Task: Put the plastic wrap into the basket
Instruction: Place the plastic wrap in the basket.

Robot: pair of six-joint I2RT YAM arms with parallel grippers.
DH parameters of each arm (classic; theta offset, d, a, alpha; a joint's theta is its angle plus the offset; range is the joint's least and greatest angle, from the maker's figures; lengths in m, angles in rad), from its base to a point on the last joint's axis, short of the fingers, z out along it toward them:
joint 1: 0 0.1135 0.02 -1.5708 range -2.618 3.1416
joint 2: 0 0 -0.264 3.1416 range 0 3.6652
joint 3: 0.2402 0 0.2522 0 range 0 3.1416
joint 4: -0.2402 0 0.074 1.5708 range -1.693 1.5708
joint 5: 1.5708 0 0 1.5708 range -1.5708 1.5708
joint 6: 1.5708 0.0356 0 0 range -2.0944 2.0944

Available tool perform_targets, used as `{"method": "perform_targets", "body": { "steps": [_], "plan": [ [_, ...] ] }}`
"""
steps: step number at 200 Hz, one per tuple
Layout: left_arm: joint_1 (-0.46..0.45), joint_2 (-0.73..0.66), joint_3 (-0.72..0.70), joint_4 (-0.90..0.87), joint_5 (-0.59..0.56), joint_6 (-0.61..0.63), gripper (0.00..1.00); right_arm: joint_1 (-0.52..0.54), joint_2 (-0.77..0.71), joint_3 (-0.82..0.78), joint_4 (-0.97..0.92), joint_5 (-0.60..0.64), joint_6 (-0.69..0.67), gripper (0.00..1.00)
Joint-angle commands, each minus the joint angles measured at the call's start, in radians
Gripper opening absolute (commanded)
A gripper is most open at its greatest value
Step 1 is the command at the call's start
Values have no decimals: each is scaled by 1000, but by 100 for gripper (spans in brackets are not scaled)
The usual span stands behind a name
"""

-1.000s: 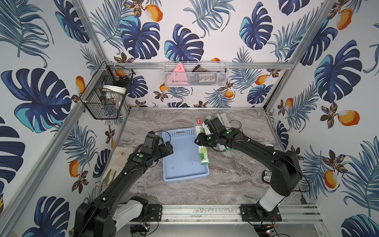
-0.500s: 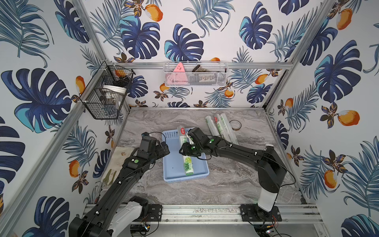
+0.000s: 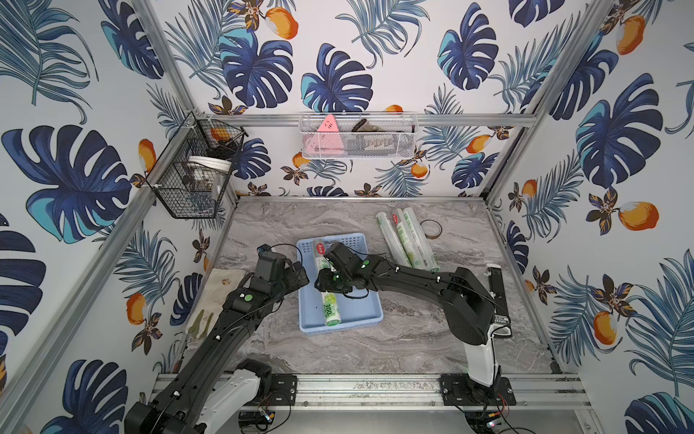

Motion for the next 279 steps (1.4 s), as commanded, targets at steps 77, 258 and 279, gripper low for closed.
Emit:
{"method": "perform_targets", "body": {
  "steps": [77, 258, 279],
  "plan": [
    [2, -1, -17, 11, 13, -8, 99, 14, 99, 94, 53, 37, 26, 37],
    [0, 19, -28, 4, 0, -43, 99, 26, 160, 103, 153, 115, 86, 39],
    [0, 24, -28, -2, -13, -43, 99, 27, 170, 96, 164, 96, 99, 42]
  ]
}}
